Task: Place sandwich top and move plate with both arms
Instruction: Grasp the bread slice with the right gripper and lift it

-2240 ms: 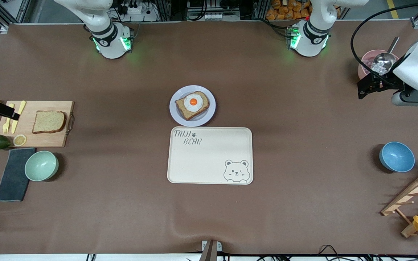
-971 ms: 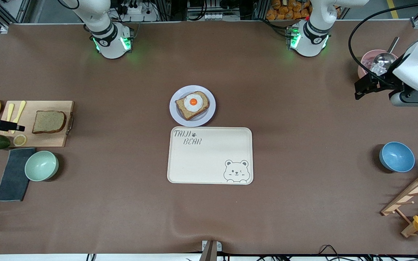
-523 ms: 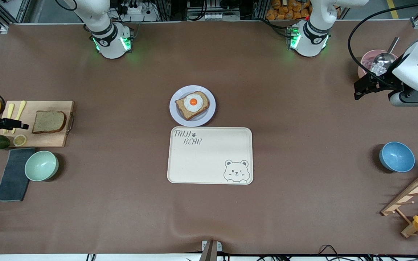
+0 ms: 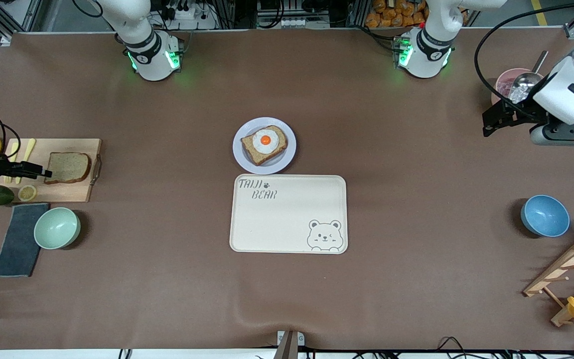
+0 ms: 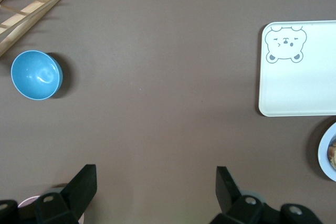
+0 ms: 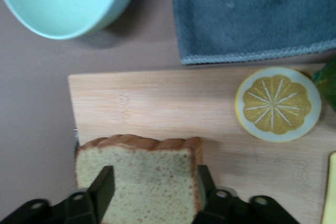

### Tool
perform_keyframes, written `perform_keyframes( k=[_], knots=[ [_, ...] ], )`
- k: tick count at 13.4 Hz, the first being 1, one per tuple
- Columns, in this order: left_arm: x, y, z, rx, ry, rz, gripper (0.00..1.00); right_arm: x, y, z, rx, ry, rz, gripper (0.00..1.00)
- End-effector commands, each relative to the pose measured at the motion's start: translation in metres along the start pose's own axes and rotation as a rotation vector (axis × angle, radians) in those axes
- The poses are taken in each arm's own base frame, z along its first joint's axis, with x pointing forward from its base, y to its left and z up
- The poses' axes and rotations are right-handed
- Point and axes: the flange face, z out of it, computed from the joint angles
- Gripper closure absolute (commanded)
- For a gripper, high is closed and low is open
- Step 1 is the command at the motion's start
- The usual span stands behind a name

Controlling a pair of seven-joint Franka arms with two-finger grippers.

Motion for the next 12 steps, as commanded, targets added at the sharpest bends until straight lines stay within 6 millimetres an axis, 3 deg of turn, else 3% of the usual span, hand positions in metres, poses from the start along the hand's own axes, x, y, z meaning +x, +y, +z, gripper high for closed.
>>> perform_keyframes(
  k=[1, 7, 11, 12],
  knots=[
    [0.001, 0.005, -0.005, -0.012, 0.015, -0.002, 0.0, -0.004, 0.009, 0.006, 0.026, 0.017, -0.003, 0.32],
    [0.002, 0.002, -0.005, -0.015, 0.015, -0.01, 0.0, -0.012, 0.021, 0.016, 0.04, 0.008, 0.01, 0.36],
    [-0.001, 0.004, -0.005, -0.016, 0.007, -0.008, 0.0, -0.015, 0.027, 0.023, 0.062, 0.017, -0.006, 0.59],
    [-0.002, -0.001, -0.005, -0.016, 0.002, -0.016, 0.0, -0.015, 0.027, 0.024, 0.068, 0.022, -0.014, 0.71]
  ],
)
